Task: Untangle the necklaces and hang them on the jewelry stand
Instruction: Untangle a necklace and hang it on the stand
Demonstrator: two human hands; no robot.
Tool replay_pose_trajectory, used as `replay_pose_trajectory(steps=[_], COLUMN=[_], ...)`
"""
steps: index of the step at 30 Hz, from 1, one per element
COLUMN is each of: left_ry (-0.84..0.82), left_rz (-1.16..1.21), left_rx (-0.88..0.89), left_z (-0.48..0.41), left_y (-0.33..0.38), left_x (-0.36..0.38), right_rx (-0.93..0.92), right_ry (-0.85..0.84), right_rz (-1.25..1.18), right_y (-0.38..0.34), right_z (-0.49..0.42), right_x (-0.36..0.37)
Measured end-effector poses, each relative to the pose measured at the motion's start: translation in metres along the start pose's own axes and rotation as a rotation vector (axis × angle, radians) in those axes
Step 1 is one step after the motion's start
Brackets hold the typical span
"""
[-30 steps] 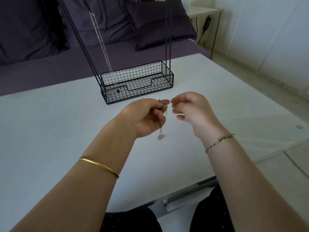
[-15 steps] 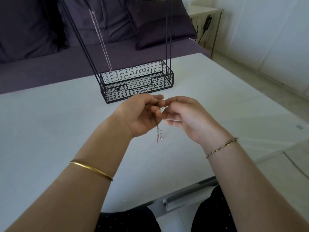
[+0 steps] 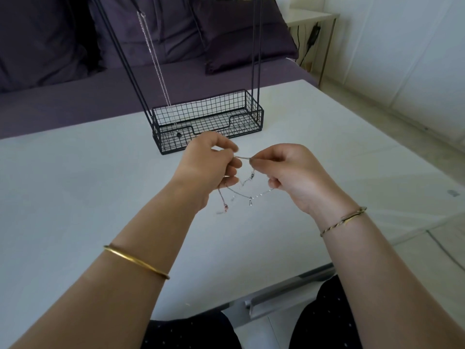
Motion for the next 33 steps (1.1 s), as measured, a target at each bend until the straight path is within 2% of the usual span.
replay_pose_trajectory(steps=[9, 18, 23, 33], left_ry=[-0.016, -0.02, -0.021, 0.014], left_rz=[-0.19, -0.151, -0.128, -0.121], left_rx=[0.124, 0.144, 0.133, 0.17], left_z=[0.003, 0.006, 0.007, 0.007], left_y=[0.009, 0.014, 0.016, 0.02], left_x=[0.007, 0.012, 0.014, 0.009], right_rx=[-0.101, -0.217, -0.297, -0.247], right_ry=[0.023, 0.093, 0.145, 0.125], right_rz=[-0.04, -0.058, 0.03, 0.015], right_y=[-0.011, -0.022, -0.028, -0.029], right_z=[0.001, 0.003, 0.005, 0.006], right_x=[-0.003, -0.011, -0.014, -0.012])
Point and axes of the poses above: each hand's wrist, its own z-axis away from the middle knuckle, its own x-axis out of the palm, y = z × x, the point moved 9 cm from there along -z, towards the middle knuckle, and after that the axes turned 2 degrees about y, right-handed, at the moved point
